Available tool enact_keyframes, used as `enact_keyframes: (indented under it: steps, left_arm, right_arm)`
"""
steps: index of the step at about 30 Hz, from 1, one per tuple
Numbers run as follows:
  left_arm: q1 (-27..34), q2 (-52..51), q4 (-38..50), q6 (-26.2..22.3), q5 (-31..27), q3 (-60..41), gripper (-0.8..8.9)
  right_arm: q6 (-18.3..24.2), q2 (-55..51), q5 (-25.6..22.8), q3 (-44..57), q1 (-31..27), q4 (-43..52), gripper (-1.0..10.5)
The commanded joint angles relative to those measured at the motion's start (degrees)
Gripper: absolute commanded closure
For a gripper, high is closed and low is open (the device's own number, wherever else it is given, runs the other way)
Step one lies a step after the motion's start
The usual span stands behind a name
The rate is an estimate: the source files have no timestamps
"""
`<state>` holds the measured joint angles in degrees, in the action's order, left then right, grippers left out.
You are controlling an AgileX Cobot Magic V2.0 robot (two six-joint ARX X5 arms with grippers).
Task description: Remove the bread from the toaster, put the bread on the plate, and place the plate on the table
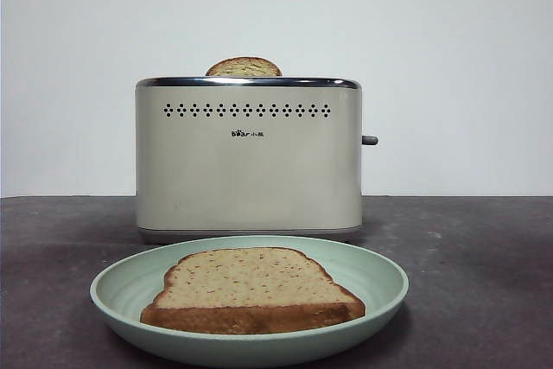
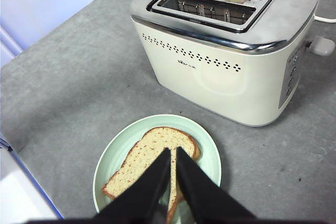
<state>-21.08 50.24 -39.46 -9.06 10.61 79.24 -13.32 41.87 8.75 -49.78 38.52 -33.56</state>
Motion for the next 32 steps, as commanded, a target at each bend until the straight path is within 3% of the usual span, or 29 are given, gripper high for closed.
enact_keyframes:
  steps: [1,6,12,24,32]
  left_arm:
    - [4.8,-3.9,8.8,0.2,0.3,-5.8,8.06]
    - [12.8,-15.1,25.9,1.3,-0.5,-22.8,8.06]
    - [17.8,-26.4,34.6,1.3,-0.7,-40.9,8.06]
    - [20.8,-40.2,35.2,5.8,-5.3,-63.6,8.06]
    - [20.8,-45.0,34.3,7.1,-5.3,-71.6,8.06]
  right_arm:
    - [0.3,0.2,-0.2,-1.1,0.3,0.8,9.4]
    - [0.2,0.2,-0.3,-1.1,0.3,0.9,9.4]
    - [0.3,0.2,-0.2,-1.1,0.3,0.9,9.4]
    - [0.2,0.2,-0.2,-1.1,0.3,0.9,9.4]
    - [0.3,0.2,-0.3,-1.1,0.3,0.9,9.4]
